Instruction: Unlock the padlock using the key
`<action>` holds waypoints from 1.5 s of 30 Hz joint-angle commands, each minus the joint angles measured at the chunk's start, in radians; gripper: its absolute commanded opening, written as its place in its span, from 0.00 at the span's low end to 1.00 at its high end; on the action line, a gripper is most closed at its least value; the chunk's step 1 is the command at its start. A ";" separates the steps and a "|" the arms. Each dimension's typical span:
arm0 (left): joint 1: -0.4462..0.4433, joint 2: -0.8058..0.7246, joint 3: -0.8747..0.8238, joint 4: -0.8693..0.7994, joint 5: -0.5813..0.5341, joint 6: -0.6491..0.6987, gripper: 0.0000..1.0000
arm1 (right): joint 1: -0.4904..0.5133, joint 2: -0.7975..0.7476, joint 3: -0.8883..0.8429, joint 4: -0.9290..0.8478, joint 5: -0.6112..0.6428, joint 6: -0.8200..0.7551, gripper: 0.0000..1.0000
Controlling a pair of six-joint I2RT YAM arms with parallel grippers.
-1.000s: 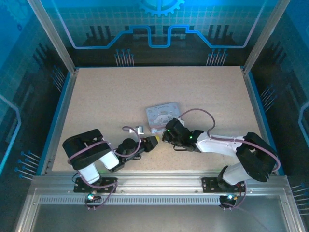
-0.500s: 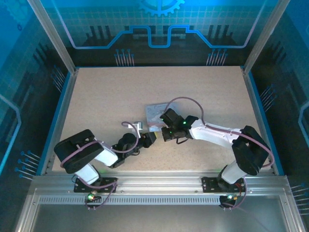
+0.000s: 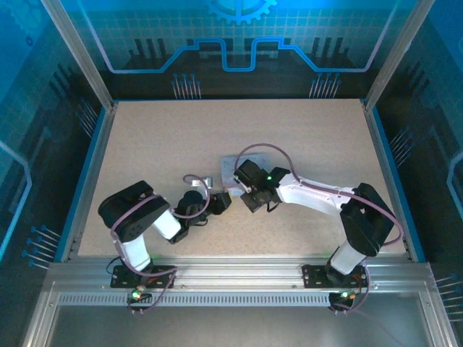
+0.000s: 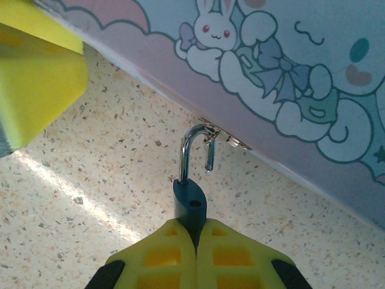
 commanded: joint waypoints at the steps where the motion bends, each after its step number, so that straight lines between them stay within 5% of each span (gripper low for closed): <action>1: 0.019 0.062 0.014 0.127 0.042 0.022 0.36 | 0.014 0.021 0.058 -0.067 0.014 -0.079 0.00; 14: 0.078 0.037 0.013 0.052 0.155 0.052 0.34 | 0.056 0.055 0.098 -0.073 0.087 -0.277 0.00; 26: 0.090 0.027 0.040 -0.001 0.187 0.067 0.34 | 0.108 0.131 0.193 -0.211 0.307 -0.327 0.00; 45: 0.112 0.034 0.034 0.030 0.221 0.056 0.33 | 0.123 0.060 0.080 0.119 0.171 -0.482 0.00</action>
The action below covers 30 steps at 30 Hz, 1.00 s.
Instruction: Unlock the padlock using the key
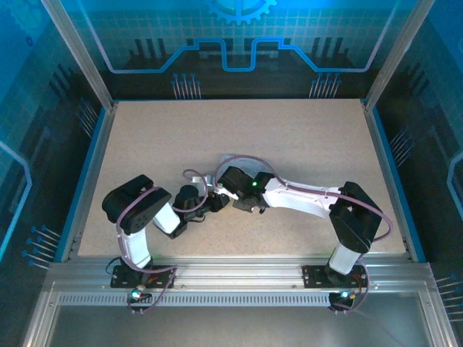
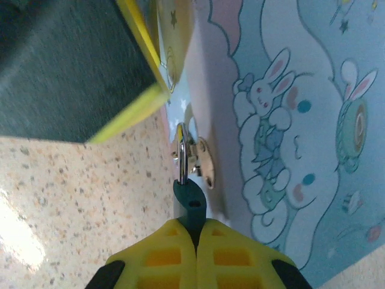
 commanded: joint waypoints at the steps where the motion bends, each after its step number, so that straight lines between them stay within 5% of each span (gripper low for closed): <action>1: 0.012 -0.018 0.003 0.019 0.021 0.022 0.33 | 0.003 -0.009 0.001 0.081 -0.025 -0.045 0.00; 14: 0.041 -0.157 -0.018 -0.144 -0.008 0.091 0.33 | -0.062 0.027 -0.024 0.226 -0.077 -0.086 0.00; 30: 0.192 -0.320 0.113 -0.545 0.021 0.182 0.36 | -0.051 0.020 -0.172 0.503 -0.045 -0.117 0.00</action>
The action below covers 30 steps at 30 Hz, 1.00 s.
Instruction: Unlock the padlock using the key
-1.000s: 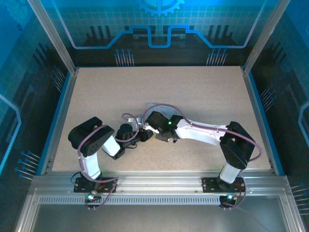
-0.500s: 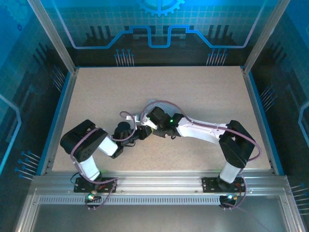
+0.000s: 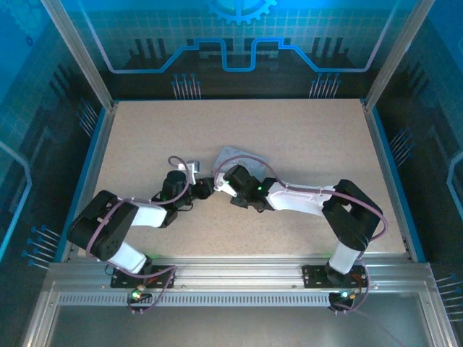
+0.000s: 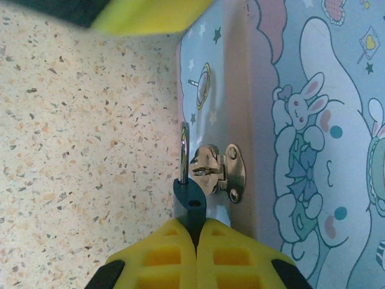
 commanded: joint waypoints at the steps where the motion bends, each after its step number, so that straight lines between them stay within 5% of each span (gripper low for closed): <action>1: 0.029 0.001 0.052 -0.092 0.022 0.039 0.36 | 0.007 0.007 -0.012 0.105 0.015 -0.022 0.00; 17: 0.092 -0.003 0.126 -0.192 0.037 0.090 0.35 | 0.021 -0.084 0.042 0.036 -0.031 0.031 0.00; 30: 0.124 -0.482 0.150 -0.759 -0.106 0.199 0.40 | 0.117 -0.222 0.087 -0.128 -0.133 0.688 0.00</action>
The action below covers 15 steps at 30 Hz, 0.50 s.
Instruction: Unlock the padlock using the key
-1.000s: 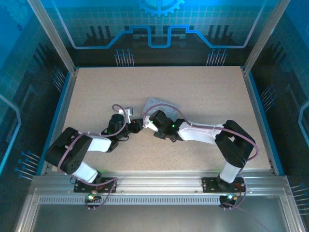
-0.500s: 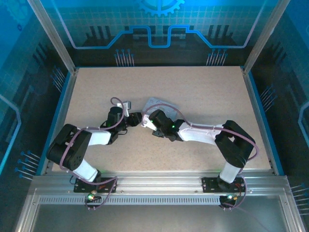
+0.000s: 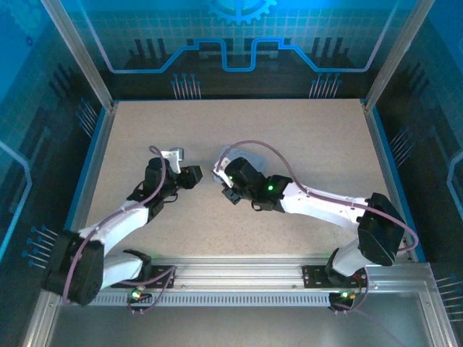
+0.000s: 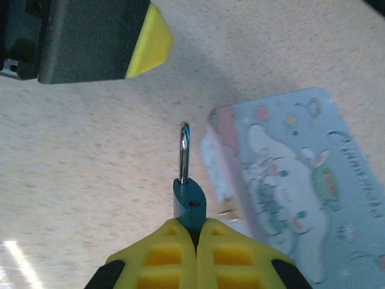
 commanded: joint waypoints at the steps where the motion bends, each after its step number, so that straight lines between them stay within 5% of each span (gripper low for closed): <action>1: 0.012 -0.122 0.035 -0.251 -0.070 0.052 0.40 | 0.048 -0.020 -0.006 -0.023 -0.065 0.315 0.00; 9: 0.026 -0.391 0.039 -0.501 -0.112 0.066 0.43 | 0.072 0.111 -0.054 0.122 -0.182 0.768 0.00; 15: 0.029 -0.463 -0.010 -0.553 -0.103 0.040 0.44 | 0.036 0.250 -0.095 0.233 -0.282 0.908 0.00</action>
